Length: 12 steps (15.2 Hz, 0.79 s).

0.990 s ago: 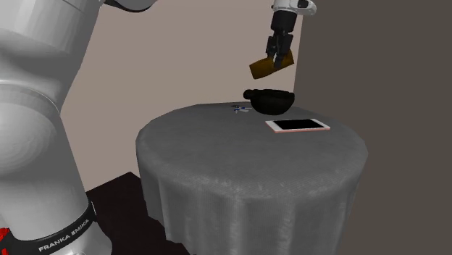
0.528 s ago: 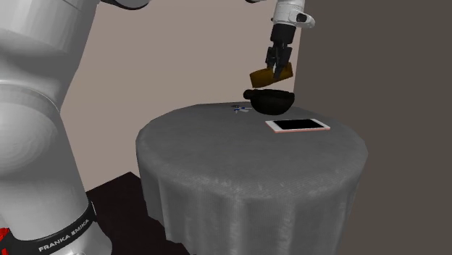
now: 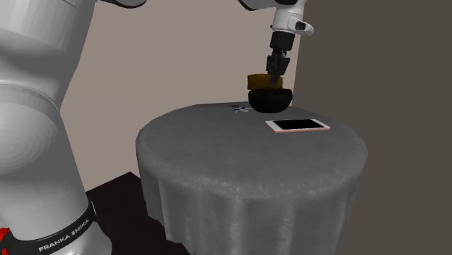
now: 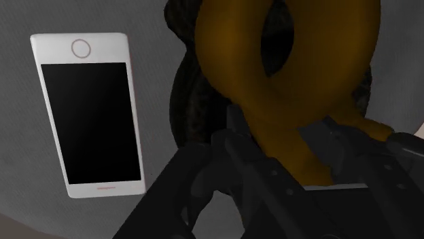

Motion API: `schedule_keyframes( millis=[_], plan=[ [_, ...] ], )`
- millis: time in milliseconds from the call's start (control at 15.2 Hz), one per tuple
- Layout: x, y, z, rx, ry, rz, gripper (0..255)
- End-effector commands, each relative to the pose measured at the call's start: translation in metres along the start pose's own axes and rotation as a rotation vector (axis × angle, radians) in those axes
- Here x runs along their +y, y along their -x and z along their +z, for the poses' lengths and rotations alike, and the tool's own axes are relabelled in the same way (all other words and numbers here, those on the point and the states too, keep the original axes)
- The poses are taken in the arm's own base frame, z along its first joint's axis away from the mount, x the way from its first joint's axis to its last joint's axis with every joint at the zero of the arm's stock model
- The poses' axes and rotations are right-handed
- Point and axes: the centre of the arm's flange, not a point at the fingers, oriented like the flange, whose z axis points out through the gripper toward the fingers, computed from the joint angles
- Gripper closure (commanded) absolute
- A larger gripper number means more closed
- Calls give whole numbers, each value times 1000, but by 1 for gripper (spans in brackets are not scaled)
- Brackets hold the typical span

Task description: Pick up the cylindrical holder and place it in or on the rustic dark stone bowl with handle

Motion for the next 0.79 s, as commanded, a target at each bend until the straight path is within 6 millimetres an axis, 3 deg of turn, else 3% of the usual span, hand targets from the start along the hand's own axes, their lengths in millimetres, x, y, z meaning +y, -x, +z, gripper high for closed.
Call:
schedule_keyframes(
  millis=[0,198,264,594,726],
  plan=[
    [0,0,4,-6,3,0,255],
    [0,0,4,-6,3,0,255],
    [0,0,6,-6,3,0,0],
    [0,0,4,-6,3,0,0],
    [0,-1,-23,-6,3,0,0]
  ],
)
